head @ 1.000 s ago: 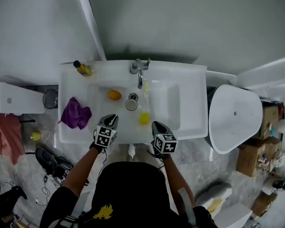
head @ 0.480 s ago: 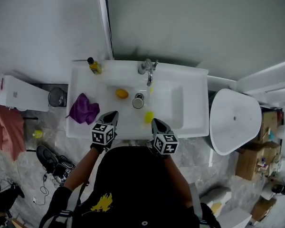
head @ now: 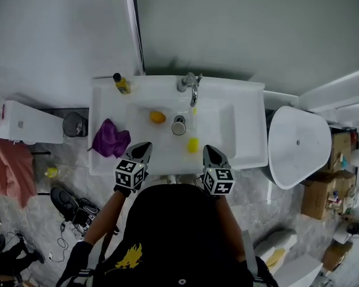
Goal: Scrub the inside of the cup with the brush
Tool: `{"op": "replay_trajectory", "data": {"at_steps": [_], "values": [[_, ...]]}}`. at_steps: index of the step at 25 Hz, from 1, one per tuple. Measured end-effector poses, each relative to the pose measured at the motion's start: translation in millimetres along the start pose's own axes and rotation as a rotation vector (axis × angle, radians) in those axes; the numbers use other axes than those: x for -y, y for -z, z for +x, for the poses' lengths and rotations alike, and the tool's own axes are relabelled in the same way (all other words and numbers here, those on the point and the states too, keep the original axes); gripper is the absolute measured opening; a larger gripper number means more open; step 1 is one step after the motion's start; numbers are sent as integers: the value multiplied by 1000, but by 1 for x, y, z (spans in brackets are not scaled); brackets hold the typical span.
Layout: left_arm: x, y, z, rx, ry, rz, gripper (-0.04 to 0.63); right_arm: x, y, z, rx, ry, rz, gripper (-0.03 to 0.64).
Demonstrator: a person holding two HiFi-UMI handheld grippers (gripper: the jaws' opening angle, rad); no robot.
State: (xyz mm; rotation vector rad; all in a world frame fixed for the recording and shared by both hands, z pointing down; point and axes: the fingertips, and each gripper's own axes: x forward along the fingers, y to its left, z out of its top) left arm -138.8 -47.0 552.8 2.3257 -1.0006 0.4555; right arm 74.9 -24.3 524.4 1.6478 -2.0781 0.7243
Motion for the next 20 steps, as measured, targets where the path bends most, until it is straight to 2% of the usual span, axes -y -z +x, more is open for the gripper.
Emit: {"op": "replay_trajectory", "data": {"at_steps": [4, 8, 16, 20], "values": [[5, 8, -6, -12, 34, 2, 17, 18, -5, -13, 21, 63, 25, 26], [17, 22, -9, -34, 68, -7, 16, 23, -5, -23, 23, 73, 36, 26], [60, 24, -2, -32, 104, -3, 17, 10, 3, -39, 43, 7, 20, 26], [87, 10, 5, 3, 115, 50, 17, 12, 15, -50, 25, -40, 9, 26]]}}
